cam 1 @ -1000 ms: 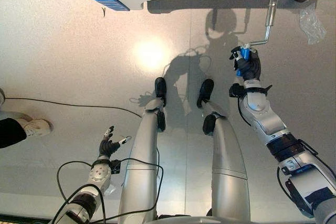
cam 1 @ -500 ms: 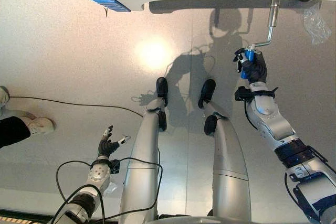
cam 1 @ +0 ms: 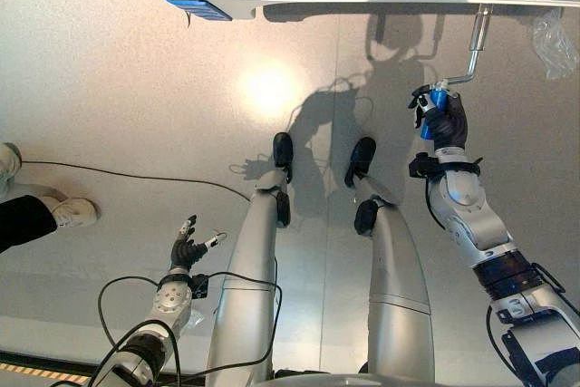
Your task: Raise the hospital bed
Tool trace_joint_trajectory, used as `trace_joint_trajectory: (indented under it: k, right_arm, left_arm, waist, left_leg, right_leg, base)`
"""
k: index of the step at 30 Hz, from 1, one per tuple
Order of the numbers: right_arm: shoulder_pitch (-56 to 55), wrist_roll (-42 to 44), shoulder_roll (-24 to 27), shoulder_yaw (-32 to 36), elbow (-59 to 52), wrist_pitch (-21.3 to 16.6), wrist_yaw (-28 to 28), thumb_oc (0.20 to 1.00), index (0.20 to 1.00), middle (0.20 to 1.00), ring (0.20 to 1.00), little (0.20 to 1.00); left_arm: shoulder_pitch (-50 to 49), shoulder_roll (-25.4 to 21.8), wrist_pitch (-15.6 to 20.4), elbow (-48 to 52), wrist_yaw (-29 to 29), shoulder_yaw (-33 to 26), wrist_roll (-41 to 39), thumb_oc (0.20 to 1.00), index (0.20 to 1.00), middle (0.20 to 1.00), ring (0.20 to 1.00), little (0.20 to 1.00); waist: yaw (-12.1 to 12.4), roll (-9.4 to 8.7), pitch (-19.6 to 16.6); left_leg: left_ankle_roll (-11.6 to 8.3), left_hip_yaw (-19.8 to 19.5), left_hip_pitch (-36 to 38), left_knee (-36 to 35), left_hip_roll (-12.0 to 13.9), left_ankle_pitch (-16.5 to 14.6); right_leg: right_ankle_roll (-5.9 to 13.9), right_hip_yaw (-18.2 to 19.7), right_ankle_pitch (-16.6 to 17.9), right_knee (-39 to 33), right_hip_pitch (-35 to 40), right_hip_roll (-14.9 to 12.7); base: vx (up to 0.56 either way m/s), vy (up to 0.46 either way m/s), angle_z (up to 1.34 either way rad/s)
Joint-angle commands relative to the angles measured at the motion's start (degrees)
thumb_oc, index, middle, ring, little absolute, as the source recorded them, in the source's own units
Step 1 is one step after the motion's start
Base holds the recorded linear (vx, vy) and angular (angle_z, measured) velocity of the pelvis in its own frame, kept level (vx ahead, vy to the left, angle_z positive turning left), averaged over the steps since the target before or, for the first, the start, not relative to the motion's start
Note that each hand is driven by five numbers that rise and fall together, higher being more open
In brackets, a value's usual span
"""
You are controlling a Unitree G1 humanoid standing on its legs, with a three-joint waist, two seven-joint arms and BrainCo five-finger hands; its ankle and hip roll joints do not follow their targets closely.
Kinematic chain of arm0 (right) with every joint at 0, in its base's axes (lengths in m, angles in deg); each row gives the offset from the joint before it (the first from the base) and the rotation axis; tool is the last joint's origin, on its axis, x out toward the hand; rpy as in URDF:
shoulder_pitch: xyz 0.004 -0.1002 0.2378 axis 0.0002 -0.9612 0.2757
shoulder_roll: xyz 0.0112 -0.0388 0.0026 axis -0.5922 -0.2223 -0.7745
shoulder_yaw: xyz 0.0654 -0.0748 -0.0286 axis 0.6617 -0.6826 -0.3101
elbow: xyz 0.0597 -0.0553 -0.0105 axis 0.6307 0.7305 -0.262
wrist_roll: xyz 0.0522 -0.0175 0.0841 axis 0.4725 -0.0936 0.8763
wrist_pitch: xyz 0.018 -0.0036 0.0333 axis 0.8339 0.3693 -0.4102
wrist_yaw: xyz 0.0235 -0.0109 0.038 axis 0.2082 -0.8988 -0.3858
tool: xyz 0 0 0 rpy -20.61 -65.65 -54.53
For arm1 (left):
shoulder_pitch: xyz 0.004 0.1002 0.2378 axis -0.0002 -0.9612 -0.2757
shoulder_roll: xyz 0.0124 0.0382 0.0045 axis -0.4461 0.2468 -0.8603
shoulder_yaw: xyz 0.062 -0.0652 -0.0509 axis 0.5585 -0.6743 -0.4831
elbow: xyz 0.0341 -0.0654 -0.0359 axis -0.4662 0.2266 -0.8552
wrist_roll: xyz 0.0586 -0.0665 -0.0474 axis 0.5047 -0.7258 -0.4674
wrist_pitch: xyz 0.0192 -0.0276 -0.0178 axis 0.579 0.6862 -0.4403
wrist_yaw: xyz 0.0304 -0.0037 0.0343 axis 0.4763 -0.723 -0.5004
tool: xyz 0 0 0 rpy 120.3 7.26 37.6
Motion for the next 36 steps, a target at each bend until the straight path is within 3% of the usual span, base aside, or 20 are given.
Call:
trace_joint_trajectory:
  k: [1, 7, 15, 22, 23, 26, 30, 31, 36]
  right_arm:
    - [-0.93, 1.29, 0.57, 18.25, -16.83, -24.87, 11.54, 0.2, 0.2, 0.2, 0.2, 0.2]
    - [-1.49, -0.6, 1.42, 16.12, -17.04, -23.13, 10.49, 0.2, 0.2, 0.2, 0.2, 0.2]
    - [4.79, -10.24, 3.49, -0.27, -9.38, -13.6, 5.68, 0.2, 0.2, 0.2, 0.2, 0.2]
    - [14.8, -9.72, 0.96, -8.39, 1.48, -11.25, 4.32, 0.2, 0.2, 0.2, 0.2, 0.2]
    - [21.24, -8.6, -0.87, -12.41, 9.36, -9.85, 3.08, 0.2, 0.2, 0.2, 0.2, 0.2]
    - [27.76, -7.97, -2.09, -15.6, 18.32, -8.56, 2.51, 0.2, 0.2, 0.2, 0.2, 0.2]
    - [31.75, -7.1, -2.92, -17.05, 24.42, -7.84, 2.09, 0.2, 0.2, 0.2, 0.2, 0.2]
    - [36.84, -4.68, -5.13, -18.67, 34.39, -6.93, 0.98, 0.2, 0.2, 0.2, 0.2, 0.2]
    - [42.82, -1.47, -8.79, -20.8, 49.34, -4.78, -1.98, 0.2, 0.2, 0.2, 0.2, 0.2]
  left_arm:
    - [-7.19, 1.9, 0.35, -2.19, 0.44, 0.26, -1.15, 1.0, 1.0, 1.0, 1.0, 1.0]
    - [-7.06, 2.09, 0.43, -2.51, 0.44, 0.11, -0.94, 1.0, 1.0, 1.0, 1.0, 1.0]
    - [-6.63, 2.23, 0.42, -2.89, -0.76, 0.37, 0.79, 1.0, 1.0, 1.0, 1.0, 1.0]
    - [-5.88, 1.67, 0.14, -3.55, -1.06, 0.03, 1.22, 1.0, 1.0, 1.0, 1.0, 1.0]
    - [-5.07, 1.24, 0.11, -3.54, -1.29, 0.13, 1.18, 1.0, 1.0, 1.0, 1.0, 1.0]
    - [-4.43, 1.29, 0.07, -3.55, -1.62, 0.42, 1.5, 1.0, 1.0, 1.0, 1.0, 1.0]
    - [-3.91, 1.4, 0.1, -3.25, -2.02, 0.66, 1.61, 1.0, 1.0, 1.0, 1.0, 1.0]
    - [-2.96, 1.64, -0.16, -3.79, -2.5, 1.19, 1.88, 1.0, 1.0, 1.0, 1.0, 1.0]
    - [-1.91, 1.97, -0.49, -3.78, -3.15, 1.41, 2.74, 1.0, 1.0, 1.0, 1.0, 1.0]
  waist:
    - [-4.42, 4.14, -5.66]
    - [-4.3, 3.91, -5.96]
    - [-2.65, 4.16, -5.68]
    - [-1.29, 4.45, -5.38]
    - [-0.18, 4.59, -5.28]
    - [0.68, 4.88, -5.08]
    - [1.18, 5.22, -4.82]
    - [2.19, 5.88, -4.7]
    - [3.6, 6.8, -4.54]
  left_leg:
    - [-3.56, -4.9, -1.29, -5.0, -0.27, 3.59]
    - [-3.55, -5.04, -2.17, -4.55, -0.12, 3.55]
    - [-3.27, -4.92, -2.49, -4.21, -0.5, 3.86]
    - [-3.14, -4.75, -2.36, -4.31, -0.93, 4.02]
    - [-3.03, -4.72, -2.73, -3.98, -1.23, 4.05]
    - [-2.97, -4.85, -3.25, -3.52, -1.55, 3.91]
    - [-2.95, -4.86, -3.61, -3.23, -1.81, 3.85]
    - [-2.91, -4.84, -4.26, -2.75, -2.31, 3.71]
    - [-2.85, -4.8, -4.95, -2.38, -2.81, 3.51]
  right_leg:
    - [3.9, -1.32, 1.36, 1.41, -0.62, -0.8]
    - [3.99, -1.32, 1.4, 2.04, -1.46, -0.91]
    - [3.98, -1.53, 1.86, 2.4, -1.5, -1.32]
    - [4.01, -1.63, 2.2, 2.23, -1.26, -1.74]
    - [3.89, -1.72, 2.15, 2.61, -1.44, -1.91]
    - [3.85, -1.73, 2.12, 2.88, -1.72, -2.11]
    - [3.81, -1.62, 2.1, 3.09, -1.95, -2.23]
    - [3.76, -1.61, 2.12, 3.32, -2.34, -2.52]
    - [3.69, -1.56, 2.04, 3.76, -2.97, -2.82]
  base:
    - [0.0, 0.0, 0.0]
    - [0.0, 0.0, 0.01]
    - [0.0, 0.004, 0.0]
    - [0.0, 0.006, 0.0]
    - [0.0, 0.042, -0.01]
    - [0.0, 0.031, -0.01]
    - [0.0, 0.041, 0.01]
    - [-0.01, 0.05, 0.01]
    - [0.0, 0.043, 0.02]
